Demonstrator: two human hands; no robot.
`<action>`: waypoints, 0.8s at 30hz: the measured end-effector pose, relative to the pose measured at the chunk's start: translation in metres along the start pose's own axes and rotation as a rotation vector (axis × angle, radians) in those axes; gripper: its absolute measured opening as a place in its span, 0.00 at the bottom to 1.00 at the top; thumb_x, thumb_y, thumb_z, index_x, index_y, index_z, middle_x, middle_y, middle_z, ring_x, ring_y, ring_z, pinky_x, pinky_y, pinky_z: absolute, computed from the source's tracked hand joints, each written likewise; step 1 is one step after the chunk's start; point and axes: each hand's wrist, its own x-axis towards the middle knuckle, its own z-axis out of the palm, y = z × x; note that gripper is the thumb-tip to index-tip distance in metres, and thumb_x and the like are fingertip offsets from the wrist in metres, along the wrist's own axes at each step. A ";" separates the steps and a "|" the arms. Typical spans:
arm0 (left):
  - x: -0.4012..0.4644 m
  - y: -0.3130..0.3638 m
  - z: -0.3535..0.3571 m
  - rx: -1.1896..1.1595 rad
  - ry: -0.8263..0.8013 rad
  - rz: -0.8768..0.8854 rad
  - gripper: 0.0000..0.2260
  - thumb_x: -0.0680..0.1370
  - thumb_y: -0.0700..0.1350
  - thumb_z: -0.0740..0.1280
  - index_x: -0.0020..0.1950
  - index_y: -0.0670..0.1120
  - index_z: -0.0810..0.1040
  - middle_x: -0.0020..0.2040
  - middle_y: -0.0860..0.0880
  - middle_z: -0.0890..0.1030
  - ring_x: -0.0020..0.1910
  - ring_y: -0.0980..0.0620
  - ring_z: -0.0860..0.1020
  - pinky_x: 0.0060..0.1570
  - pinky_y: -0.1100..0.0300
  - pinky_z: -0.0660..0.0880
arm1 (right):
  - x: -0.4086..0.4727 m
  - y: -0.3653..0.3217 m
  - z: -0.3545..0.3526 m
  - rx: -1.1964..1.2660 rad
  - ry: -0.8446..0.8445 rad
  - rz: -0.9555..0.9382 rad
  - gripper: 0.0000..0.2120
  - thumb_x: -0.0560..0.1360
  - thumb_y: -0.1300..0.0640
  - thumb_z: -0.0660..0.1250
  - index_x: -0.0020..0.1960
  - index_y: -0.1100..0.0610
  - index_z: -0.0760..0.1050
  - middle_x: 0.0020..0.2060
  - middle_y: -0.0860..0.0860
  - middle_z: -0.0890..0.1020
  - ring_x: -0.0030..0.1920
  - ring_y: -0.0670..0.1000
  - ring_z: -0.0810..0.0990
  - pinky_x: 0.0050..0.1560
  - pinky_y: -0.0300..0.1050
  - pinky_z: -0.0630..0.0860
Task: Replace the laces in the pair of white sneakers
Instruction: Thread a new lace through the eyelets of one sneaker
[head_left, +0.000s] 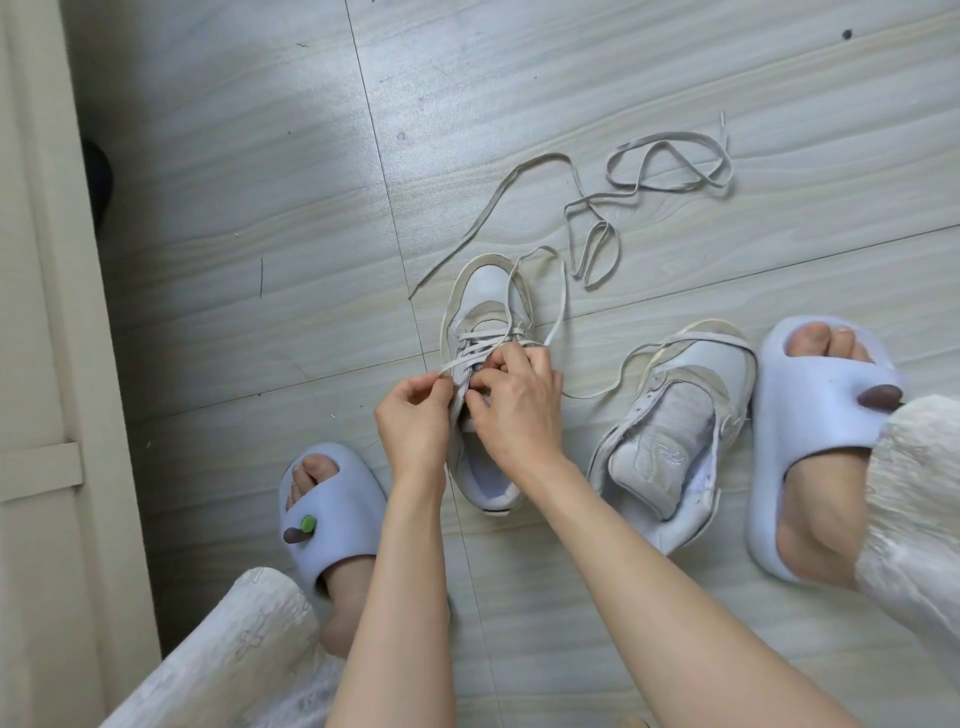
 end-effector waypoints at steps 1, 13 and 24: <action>-0.001 0.000 0.000 0.008 -0.019 -0.001 0.04 0.74 0.38 0.69 0.40 0.45 0.79 0.36 0.50 0.80 0.34 0.56 0.76 0.39 0.65 0.73 | 0.000 0.000 0.000 -0.005 -0.014 0.004 0.04 0.67 0.58 0.70 0.37 0.57 0.81 0.44 0.50 0.77 0.51 0.53 0.67 0.46 0.50 0.64; 0.004 0.001 0.001 -0.077 -0.095 -0.028 0.08 0.76 0.36 0.62 0.40 0.45 0.74 0.35 0.50 0.77 0.34 0.56 0.73 0.34 0.67 0.70 | 0.005 -0.002 -0.006 0.037 -0.125 0.047 0.04 0.72 0.59 0.66 0.41 0.57 0.80 0.48 0.51 0.76 0.54 0.55 0.68 0.51 0.49 0.63; 0.017 0.031 -0.048 -0.879 -0.186 -0.111 0.05 0.71 0.40 0.58 0.35 0.47 0.68 0.25 0.52 0.59 0.23 0.55 0.58 0.27 0.64 0.60 | 0.034 0.004 -0.052 0.755 -0.202 0.450 0.08 0.76 0.62 0.63 0.38 0.54 0.72 0.42 0.54 0.82 0.44 0.52 0.81 0.45 0.44 0.76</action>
